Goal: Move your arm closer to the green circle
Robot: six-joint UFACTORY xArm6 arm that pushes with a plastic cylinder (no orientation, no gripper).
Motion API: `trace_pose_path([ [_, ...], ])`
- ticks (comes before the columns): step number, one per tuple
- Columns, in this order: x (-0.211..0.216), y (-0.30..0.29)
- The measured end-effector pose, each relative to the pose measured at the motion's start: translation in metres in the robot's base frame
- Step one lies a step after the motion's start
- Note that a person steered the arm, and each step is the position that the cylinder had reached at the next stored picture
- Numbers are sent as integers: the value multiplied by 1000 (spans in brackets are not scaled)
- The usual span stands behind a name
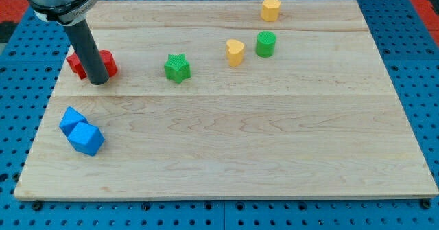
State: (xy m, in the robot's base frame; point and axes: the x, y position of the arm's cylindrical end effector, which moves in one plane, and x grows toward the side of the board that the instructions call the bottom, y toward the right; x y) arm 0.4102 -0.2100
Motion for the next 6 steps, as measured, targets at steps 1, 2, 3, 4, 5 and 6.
trace_pose_path([
  [1,22,33],
  [2,23,47],
  [3,19,47],
  [4,19,47],
  [5,38,76],
  [6,36,155],
])
